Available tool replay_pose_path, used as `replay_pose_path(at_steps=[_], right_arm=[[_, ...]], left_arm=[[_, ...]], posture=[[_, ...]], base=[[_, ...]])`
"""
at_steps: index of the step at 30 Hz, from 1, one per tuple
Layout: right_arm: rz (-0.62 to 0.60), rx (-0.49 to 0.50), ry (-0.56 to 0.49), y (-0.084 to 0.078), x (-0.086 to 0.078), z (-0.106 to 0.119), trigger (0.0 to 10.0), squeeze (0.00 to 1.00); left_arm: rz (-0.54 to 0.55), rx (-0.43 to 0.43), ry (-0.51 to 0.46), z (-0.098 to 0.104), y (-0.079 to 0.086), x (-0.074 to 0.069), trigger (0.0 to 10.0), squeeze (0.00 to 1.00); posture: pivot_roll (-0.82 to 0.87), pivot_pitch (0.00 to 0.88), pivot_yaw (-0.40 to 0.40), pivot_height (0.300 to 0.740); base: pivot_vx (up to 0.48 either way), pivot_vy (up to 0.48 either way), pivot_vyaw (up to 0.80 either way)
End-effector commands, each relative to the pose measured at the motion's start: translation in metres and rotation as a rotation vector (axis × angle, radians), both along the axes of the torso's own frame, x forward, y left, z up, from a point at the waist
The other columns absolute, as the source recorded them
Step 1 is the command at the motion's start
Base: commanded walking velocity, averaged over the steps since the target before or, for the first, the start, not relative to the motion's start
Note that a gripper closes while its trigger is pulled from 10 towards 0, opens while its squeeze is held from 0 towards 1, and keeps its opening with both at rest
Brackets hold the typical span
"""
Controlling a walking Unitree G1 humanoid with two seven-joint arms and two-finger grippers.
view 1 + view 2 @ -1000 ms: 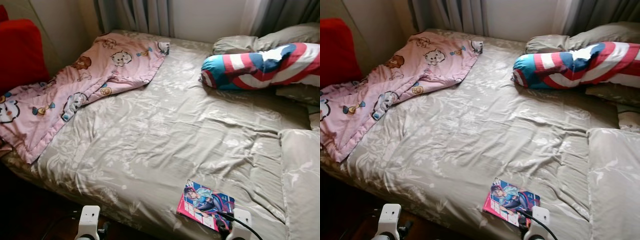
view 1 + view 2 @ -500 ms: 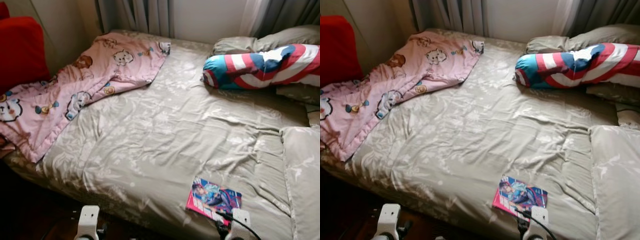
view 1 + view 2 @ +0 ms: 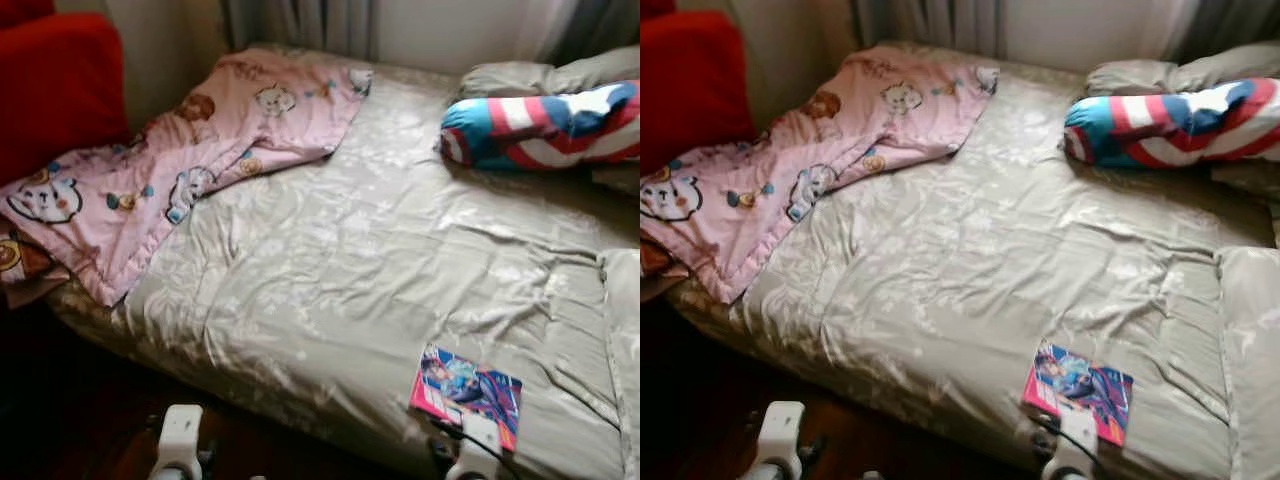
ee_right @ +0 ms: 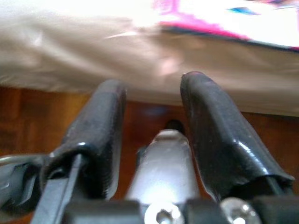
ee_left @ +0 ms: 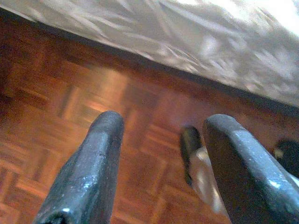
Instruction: Clean up the room
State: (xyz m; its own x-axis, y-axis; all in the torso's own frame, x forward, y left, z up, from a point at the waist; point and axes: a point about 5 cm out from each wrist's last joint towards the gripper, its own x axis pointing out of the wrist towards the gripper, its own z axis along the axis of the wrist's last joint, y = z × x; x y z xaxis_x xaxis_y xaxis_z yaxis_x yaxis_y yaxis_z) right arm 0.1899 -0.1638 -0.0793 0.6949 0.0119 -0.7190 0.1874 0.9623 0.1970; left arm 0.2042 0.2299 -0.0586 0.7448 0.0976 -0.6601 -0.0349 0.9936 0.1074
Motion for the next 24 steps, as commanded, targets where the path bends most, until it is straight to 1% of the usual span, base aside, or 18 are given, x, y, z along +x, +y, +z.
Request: replay_pose_path(at_steps=[1,21,24], right_arm=[[-0.021,-0.021,0.029,-0.0115,-0.0086,-0.0036,10.0,0.00],[-0.013,-0.018,0.033,-0.0146,-0.0101,-0.0040,10.0,0.00],[-0.015,-0.017,0.032,-0.0147,-0.0102,-0.0040,10.0,0.00]], left_arm=[[-0.003,-0.009,0.043,-0.0075,-0.0045,-0.0104,10.0,0.00],[0.015,-0.019,0.060,-0.0107,-0.0056,-0.0147,10.0,0.00],[0.016,-0.020,0.061,-0.0108,-0.0052,-0.0151,10.0,0.00]], posture=[[0.03,0.167,-0.008,0.740],[0.03,0.177,-0.014,0.740],[0.02,0.185,-0.012,0.740]], base=[[0.000,0.315,0.00],[0.000,0.316,0.00],[0.000,0.000,0.00]])
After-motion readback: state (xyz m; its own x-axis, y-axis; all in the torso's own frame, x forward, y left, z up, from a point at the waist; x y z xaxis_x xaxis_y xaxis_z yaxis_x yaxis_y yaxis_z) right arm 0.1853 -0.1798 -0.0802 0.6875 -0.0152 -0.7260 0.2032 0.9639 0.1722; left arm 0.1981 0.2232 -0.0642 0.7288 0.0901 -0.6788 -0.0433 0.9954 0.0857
